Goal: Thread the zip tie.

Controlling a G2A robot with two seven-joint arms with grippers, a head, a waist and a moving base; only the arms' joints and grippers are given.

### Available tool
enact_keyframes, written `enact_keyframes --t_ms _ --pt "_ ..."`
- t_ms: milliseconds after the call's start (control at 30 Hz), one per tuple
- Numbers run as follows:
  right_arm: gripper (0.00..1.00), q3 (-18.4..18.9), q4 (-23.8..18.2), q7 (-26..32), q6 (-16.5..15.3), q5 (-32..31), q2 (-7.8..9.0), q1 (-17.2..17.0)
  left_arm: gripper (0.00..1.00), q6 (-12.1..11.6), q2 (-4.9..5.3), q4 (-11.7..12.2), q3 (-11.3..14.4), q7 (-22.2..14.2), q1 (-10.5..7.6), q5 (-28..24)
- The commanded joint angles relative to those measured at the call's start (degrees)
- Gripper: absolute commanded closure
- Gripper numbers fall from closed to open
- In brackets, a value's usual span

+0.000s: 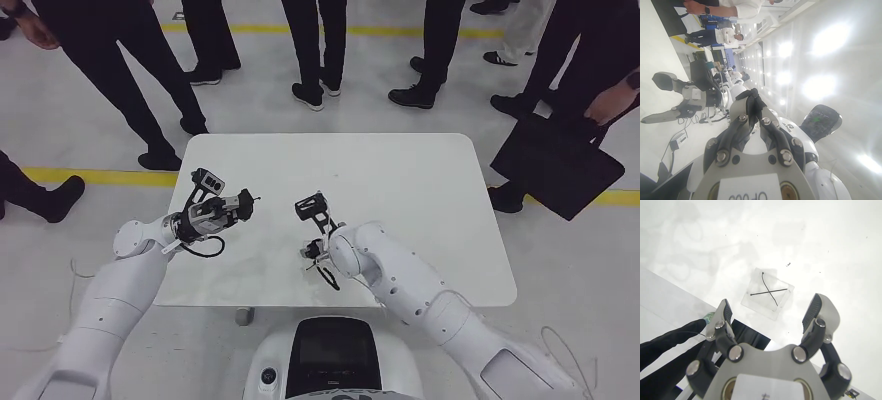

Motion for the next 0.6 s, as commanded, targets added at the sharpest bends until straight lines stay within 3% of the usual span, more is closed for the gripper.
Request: enact_keyframes --t_ms 0,167,367,567 --pt "0.0 -2.56 0.21 1.51 -1.5 -4.52 -0.52 0.75 1.0 0.0 0.0 0.0 0.0 0.0 0.0 0.0" --pt "0.0 -5.38 3.16 2.98 -2.39 -5.69 -2.15 3.18 1.0 0.0 0.0 0.0 0.0 0.0 0.0 0.0" --pt "0.0 -5.45 3.33 2.88 -2.22 -5.86 -2.23 3.31 1.0 0.0 0.0 0.0 0.0 0.0 0.0 0.0" --pt "0.0 -5.53 4.3 4.62 -7.6 -6.99 -2.21 2.82 1.0 0.0 0.0 0.0 0.0 0.0 0.0 0.0"
